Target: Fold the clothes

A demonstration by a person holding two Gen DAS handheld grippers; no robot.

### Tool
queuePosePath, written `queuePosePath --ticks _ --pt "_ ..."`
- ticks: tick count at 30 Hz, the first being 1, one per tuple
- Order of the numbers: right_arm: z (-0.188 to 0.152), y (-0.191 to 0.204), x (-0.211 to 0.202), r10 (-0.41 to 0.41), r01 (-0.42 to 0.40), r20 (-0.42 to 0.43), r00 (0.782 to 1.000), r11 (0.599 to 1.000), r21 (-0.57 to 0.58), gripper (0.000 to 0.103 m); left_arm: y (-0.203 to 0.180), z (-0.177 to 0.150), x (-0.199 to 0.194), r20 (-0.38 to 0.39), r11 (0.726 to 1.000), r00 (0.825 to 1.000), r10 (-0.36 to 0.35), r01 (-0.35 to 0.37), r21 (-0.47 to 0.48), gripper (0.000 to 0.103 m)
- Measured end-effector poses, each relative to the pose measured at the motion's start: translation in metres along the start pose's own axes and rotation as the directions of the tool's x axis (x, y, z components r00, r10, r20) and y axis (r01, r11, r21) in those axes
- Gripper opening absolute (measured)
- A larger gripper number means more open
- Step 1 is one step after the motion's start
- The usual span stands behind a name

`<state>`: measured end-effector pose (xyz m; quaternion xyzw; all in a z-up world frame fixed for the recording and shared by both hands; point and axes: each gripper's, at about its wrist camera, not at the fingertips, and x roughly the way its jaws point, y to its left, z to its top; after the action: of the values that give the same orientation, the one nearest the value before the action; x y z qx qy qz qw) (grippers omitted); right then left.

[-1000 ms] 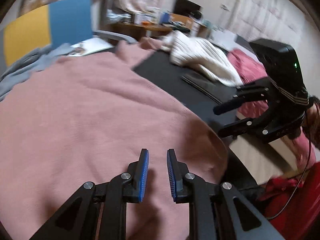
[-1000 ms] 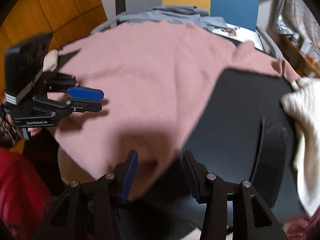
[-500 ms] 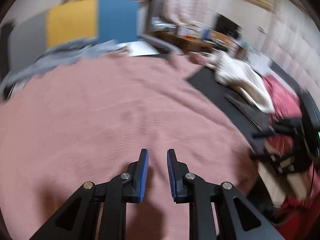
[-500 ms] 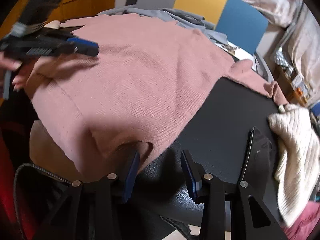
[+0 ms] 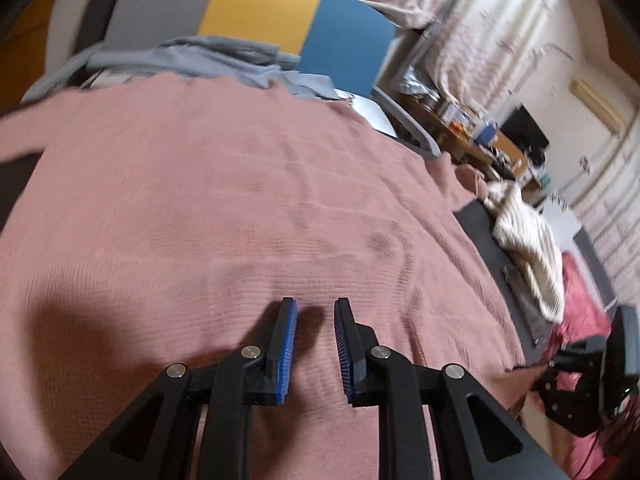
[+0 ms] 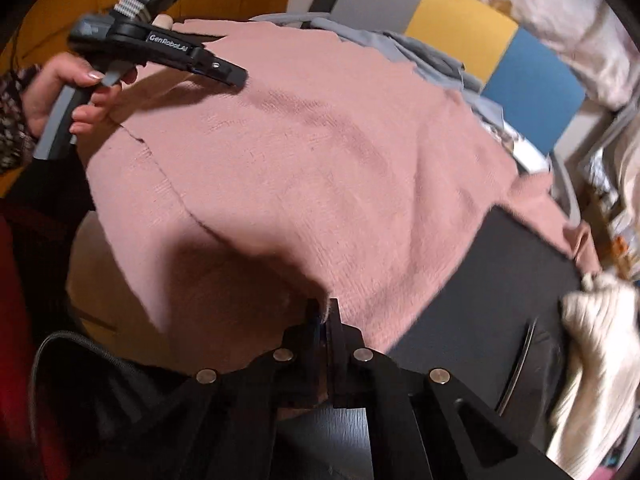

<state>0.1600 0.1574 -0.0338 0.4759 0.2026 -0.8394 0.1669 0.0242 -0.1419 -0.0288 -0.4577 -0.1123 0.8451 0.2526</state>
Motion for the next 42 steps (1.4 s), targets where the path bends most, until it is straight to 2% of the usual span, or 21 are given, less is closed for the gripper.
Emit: queuePosePath --ticks 3,9,12,15,17,20,22,25,26,28,29,31,33,36,39,42 --pt "-0.012 -0.013 -0.005 -0.001 0.003 -0.034 0.999 0.998 0.055 0.002 0.011 -0.001 0.001 -0.01 0.999 1.0 -0.007 0.006 -0.041 0.019" --pt "-0.024 -0.019 0.004 -0.037 0.041 -0.081 0.996 0.997 0.058 0.002 0.008 -0.005 0.007 -0.003 1.0 1.0 0.017 -0.017 0.015 0.019" --pt "-0.024 -0.02 0.004 -0.029 0.033 -0.059 0.998 0.997 0.075 0.002 0.0 -0.003 0.005 -0.019 0.999 0.999 0.031 -0.03 0.037 0.019" --pt "-0.023 -0.021 0.0 -0.017 0.021 -0.04 0.999 0.996 0.082 0.002 -0.035 0.002 0.008 -0.012 0.99 1.0 -0.006 0.008 0.139 0.019" --pt "-0.02 -0.019 0.001 -0.022 0.025 -0.038 0.999 0.997 0.074 0.002 -0.07 0.002 0.023 -0.045 0.962 0.998 -0.037 0.048 0.269 0.02" --pt "-0.019 -0.017 0.001 -0.034 0.036 -0.038 0.999 0.997 0.064 0.002 -0.111 -0.016 0.059 -0.147 0.885 0.988 0.048 0.026 0.464 0.02" --pt "-0.02 -0.019 0.002 -0.039 0.041 -0.044 0.998 0.997 0.062 0.002 -0.124 -0.025 0.059 -0.125 0.857 0.99 0.066 0.008 0.515 0.021" --pt "-0.024 -0.023 -0.001 0.003 0.002 -0.079 0.997 0.998 0.065 0.004 -0.132 -0.04 0.047 -0.186 0.84 0.983 -0.005 0.105 0.533 0.021" --pt "-0.024 -0.028 -0.003 0.011 -0.005 -0.092 0.996 0.998 0.069 0.007 -0.129 -0.042 0.042 -0.194 0.84 0.981 -0.017 0.119 0.53 0.021" --pt "-0.021 -0.046 -0.009 0.003 0.009 -0.111 0.994 0.994 0.108 0.022 -0.124 -0.046 0.032 -0.21 0.839 0.977 -0.039 0.146 0.523 0.021" --pt "-0.019 -0.056 -0.014 -0.013 0.027 -0.106 0.994 0.991 0.133 0.024 -0.119 -0.045 0.028 -0.214 0.849 0.975 -0.051 0.155 0.506 0.021" --pt "-0.009 -0.079 -0.027 -0.039 0.051 -0.057 0.998 0.972 0.231 0.027 -0.099 -0.04 0.015 -0.185 0.886 0.981 -0.054 0.132 0.445 0.021" --pt "0.003 -0.098 -0.039 -0.064 0.059 0.007 0.998 0.944 0.325 0.031 -0.077 -0.03 0.002 -0.117 0.915 0.993 -0.029 0.073 0.397 0.021" --pt "0.037 -0.093 -0.024 -0.031 -0.001 0.093 0.995 0.945 0.326 0.032 -0.043 -0.009 -0.009 -0.019 0.947 0.999 0.046 -0.037 0.318 0.022" --pt "0.07 -0.069 0.015 0.061 -0.101 0.134 0.989 0.946 0.308 0.032 -0.015 0.004 -0.008 0.023 0.949 0.986 0.164 -0.164 0.27 0.022" --pt "0.095 -0.047 0.056 0.113 -0.134 0.094 0.989 0.959 0.25 0.032 0.006 0.006 -0.005 0.014 0.942 0.972 0.236 -0.232 0.241 0.022"
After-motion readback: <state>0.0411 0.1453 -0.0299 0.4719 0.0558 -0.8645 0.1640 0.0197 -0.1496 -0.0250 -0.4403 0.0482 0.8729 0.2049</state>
